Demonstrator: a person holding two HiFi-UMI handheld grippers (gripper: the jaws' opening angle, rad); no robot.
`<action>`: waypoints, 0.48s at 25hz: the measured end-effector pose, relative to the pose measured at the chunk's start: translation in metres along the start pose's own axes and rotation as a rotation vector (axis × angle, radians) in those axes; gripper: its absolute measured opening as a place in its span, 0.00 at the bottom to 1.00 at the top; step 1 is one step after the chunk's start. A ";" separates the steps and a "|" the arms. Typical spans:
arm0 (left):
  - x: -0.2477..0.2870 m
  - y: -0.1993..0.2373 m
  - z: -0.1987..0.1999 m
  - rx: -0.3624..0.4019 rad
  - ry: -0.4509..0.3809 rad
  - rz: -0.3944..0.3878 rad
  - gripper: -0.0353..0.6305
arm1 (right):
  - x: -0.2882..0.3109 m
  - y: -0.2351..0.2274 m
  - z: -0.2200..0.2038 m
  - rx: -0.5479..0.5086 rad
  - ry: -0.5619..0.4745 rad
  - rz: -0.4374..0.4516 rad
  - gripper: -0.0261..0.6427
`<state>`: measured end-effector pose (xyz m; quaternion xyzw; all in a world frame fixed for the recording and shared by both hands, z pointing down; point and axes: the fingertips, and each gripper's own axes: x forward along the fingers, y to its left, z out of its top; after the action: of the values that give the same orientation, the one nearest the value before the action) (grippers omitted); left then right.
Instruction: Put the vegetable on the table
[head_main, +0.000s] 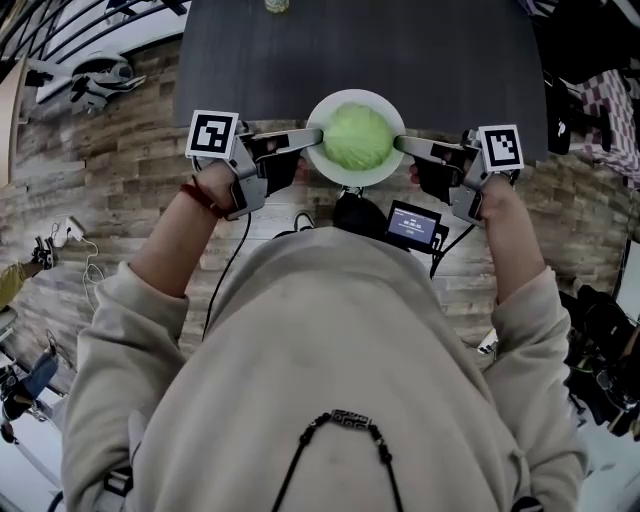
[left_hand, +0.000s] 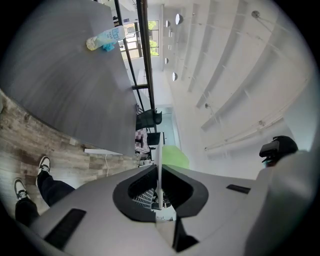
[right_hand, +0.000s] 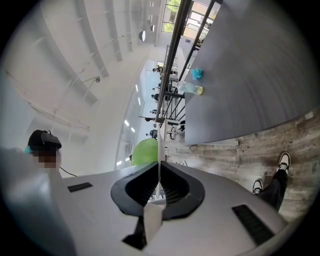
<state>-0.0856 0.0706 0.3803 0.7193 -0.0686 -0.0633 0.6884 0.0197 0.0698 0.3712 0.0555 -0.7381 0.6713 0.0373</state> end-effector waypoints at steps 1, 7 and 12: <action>0.005 0.000 0.006 0.000 -0.006 -0.001 0.09 | -0.004 -0.001 0.007 -0.002 0.004 0.003 0.08; 0.106 0.007 0.096 -0.026 -0.032 0.024 0.09 | -0.081 -0.028 0.118 0.027 0.029 0.029 0.08; 0.120 0.002 0.111 -0.027 -0.039 0.025 0.09 | -0.093 -0.024 0.136 0.026 0.032 0.033 0.08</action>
<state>0.0117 -0.0607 0.3775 0.7075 -0.0898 -0.0696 0.6975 0.1176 -0.0645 0.3701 0.0332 -0.7296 0.6821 0.0375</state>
